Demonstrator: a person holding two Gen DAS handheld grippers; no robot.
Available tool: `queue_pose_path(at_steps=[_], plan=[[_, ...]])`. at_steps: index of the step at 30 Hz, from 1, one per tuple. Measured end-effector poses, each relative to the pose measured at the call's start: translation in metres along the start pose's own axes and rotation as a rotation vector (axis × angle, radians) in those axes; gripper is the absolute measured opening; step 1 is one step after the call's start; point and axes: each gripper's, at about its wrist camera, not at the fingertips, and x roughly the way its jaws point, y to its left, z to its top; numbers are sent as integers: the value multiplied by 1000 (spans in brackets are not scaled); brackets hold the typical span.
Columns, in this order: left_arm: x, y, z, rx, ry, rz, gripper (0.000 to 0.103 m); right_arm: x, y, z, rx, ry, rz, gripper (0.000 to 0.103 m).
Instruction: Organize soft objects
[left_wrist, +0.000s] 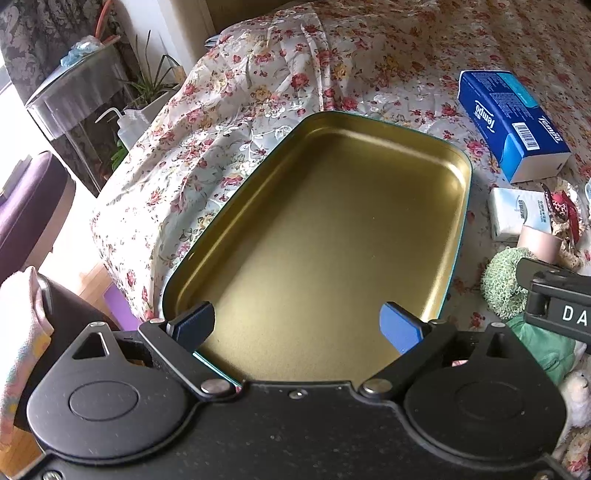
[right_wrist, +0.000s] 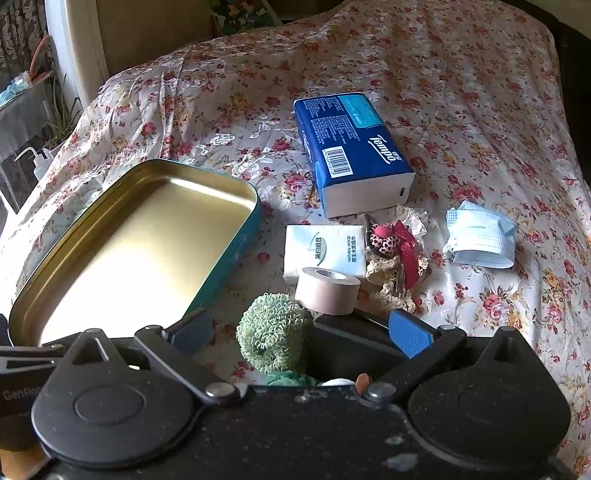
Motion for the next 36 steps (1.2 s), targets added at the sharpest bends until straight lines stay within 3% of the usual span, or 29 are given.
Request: queue_pose_path(at_steps=[36], plan=[[2, 2, 0, -9, 25, -13, 94, 1, 1, 0, -4, 2, 4, 103]])
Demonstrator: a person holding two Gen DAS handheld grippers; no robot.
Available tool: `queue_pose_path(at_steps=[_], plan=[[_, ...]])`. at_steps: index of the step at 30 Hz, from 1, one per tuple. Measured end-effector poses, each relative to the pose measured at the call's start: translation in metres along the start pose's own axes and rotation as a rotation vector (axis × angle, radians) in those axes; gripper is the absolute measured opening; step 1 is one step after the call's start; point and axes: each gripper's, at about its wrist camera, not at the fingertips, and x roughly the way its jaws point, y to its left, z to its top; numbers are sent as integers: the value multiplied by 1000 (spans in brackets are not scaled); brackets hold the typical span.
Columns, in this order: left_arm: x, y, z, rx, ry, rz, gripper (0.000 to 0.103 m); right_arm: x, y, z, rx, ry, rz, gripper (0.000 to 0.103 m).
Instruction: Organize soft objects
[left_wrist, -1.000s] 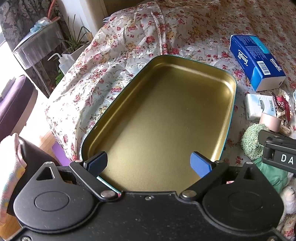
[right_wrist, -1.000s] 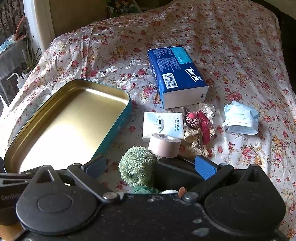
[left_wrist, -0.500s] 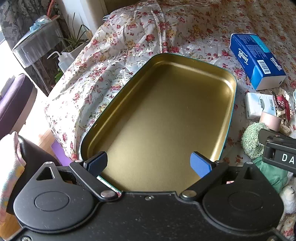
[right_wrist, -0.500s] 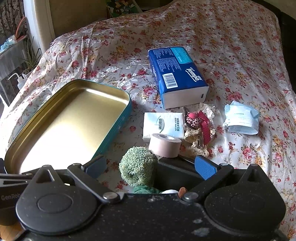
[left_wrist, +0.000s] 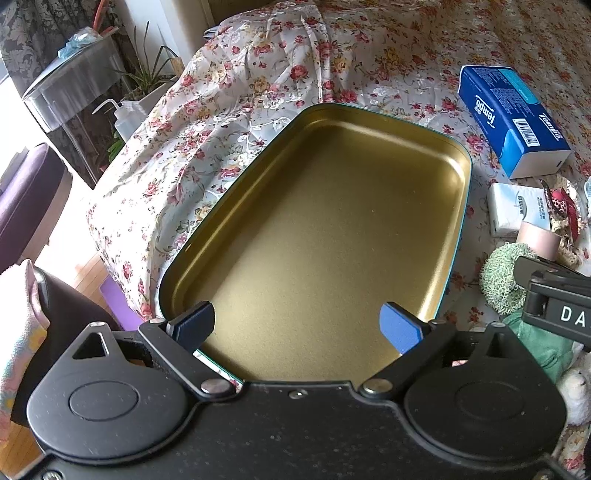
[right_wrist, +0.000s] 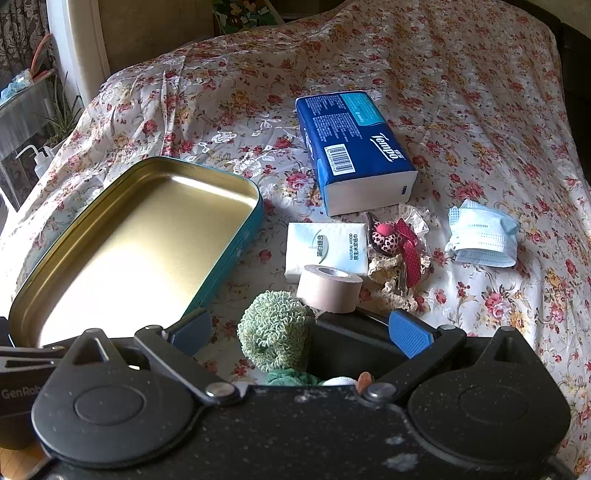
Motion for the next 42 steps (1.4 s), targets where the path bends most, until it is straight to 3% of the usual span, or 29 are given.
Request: queue_pose_path(at_steps=[36, 42], plan=[[1, 0, 0, -9, 16, -10, 94, 3, 1, -2, -6, 8, -1, 103], [-10, -6, 3, 20, -56, -2, 94, 0, -2, 0, 5, -7, -1, 103]])
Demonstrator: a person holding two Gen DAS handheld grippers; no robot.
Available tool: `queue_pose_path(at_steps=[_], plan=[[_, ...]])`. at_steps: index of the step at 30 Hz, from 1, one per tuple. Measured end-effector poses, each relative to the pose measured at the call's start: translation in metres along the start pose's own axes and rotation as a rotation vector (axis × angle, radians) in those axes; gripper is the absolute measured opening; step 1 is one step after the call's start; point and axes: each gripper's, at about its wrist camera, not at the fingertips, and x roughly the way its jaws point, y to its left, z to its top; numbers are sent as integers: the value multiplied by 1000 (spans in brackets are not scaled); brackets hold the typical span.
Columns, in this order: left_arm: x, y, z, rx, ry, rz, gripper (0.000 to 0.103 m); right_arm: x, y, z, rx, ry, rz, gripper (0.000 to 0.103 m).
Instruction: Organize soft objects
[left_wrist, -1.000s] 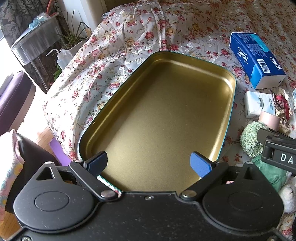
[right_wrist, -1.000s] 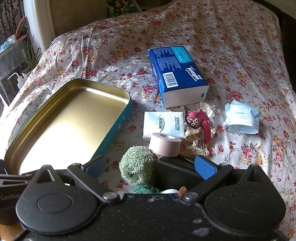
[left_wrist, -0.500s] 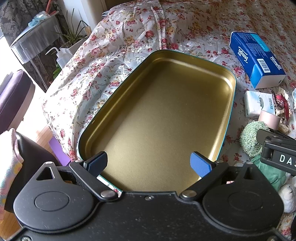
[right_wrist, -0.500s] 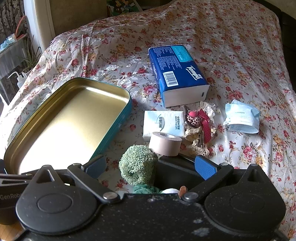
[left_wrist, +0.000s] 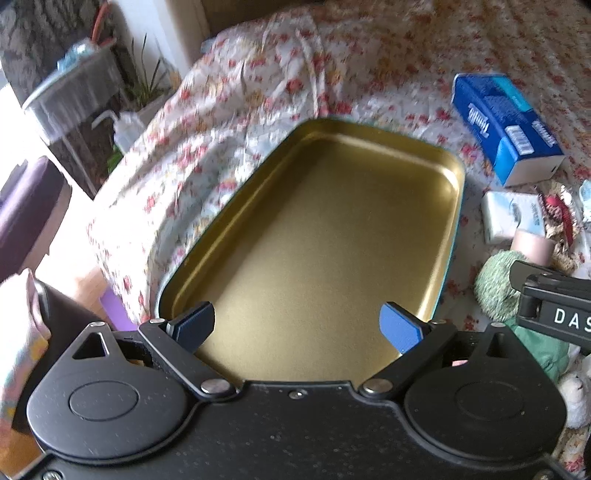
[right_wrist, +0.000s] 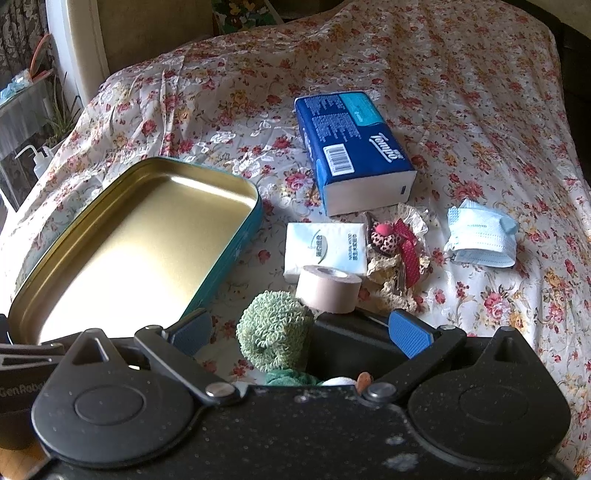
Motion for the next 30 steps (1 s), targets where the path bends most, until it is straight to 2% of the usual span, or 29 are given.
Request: queue_pose_path(at_steps=[4, 8, 12, 16, 22, 26, 30], plan=[[-13, -11, 4, 38, -85, -7, 94, -7, -15, 7, 37, -39, -18, 103], [-19, -22, 6, 83, -120, -39, 94, -13, -46, 17, 126, -71, -59, 103], [-19, -35, 0, 145, -100, -91, 94, -17, -81, 25, 222, -93, -121, 103], [-20, -48, -11, 216, -69, -182, 93, -24, -108, 25, 279, -120, -167, 103], [-23, -65, -29, 290, -25, -270, 93, -31, -133, 21, 331, -136, -177, 102], [-26, -75, -38, 321, -18, -309, 92, -28, -139, 17, 355, -107, -179, 102], [-23, -84, -44, 356, -8, -309, 92, -28, -144, 17, 384, -104, -152, 102]])
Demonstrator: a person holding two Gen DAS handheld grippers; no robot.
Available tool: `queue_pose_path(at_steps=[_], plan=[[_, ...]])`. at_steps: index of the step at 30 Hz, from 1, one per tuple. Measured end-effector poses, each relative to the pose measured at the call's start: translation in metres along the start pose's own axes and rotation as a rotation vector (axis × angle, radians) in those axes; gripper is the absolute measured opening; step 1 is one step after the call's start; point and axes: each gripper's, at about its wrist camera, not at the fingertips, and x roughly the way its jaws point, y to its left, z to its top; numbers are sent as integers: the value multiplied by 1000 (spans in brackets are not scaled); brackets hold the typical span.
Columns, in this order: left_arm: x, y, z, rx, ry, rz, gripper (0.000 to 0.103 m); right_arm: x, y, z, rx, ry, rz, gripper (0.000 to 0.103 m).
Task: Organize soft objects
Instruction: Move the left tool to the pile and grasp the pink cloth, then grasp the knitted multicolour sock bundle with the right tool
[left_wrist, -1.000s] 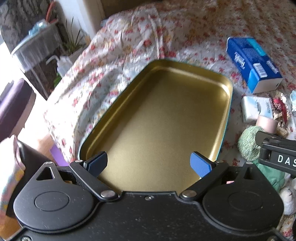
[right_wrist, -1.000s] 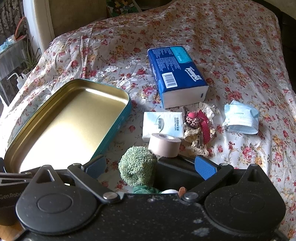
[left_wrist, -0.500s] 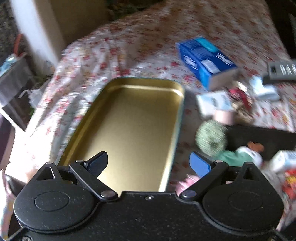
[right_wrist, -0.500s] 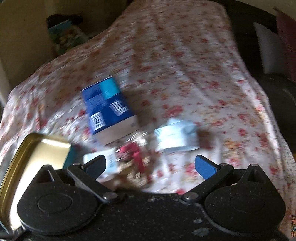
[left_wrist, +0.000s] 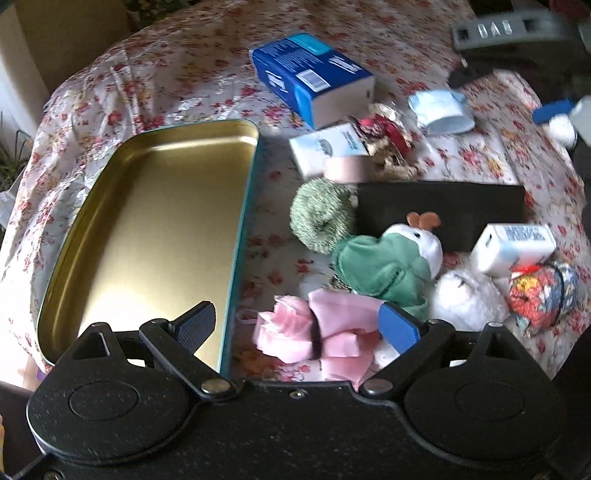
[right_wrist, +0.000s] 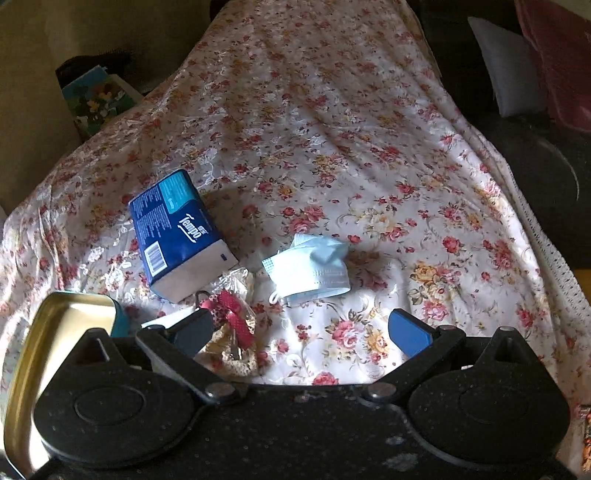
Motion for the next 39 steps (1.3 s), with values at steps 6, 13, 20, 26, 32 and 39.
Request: queue_pose_path(at_steps=[6, 13, 20, 26, 32, 39], plan=[[13, -7, -1, 12, 41, -13, 90, -8, -3, -9, -8, -7, 8, 102], [21, -11, 2, 19, 76, -89, 75, -28, -22, -32, 38, 57, 27, 102], [21, -5, 10, -17, 78, -95, 43, -41, -13, -47, -155, 107, -63, 102], [9, 2, 12, -40, 65, -117, 32, -54, -17, -59, -189, 217, -31, 102], [3, 11, 14, -81, 62, -141, 32, -59, -18, -78, -201, 289, -72, 101], [-2, 12, 15, -88, 42, -157, 49, -39, -24, -90, -173, 424, -104, 97]])
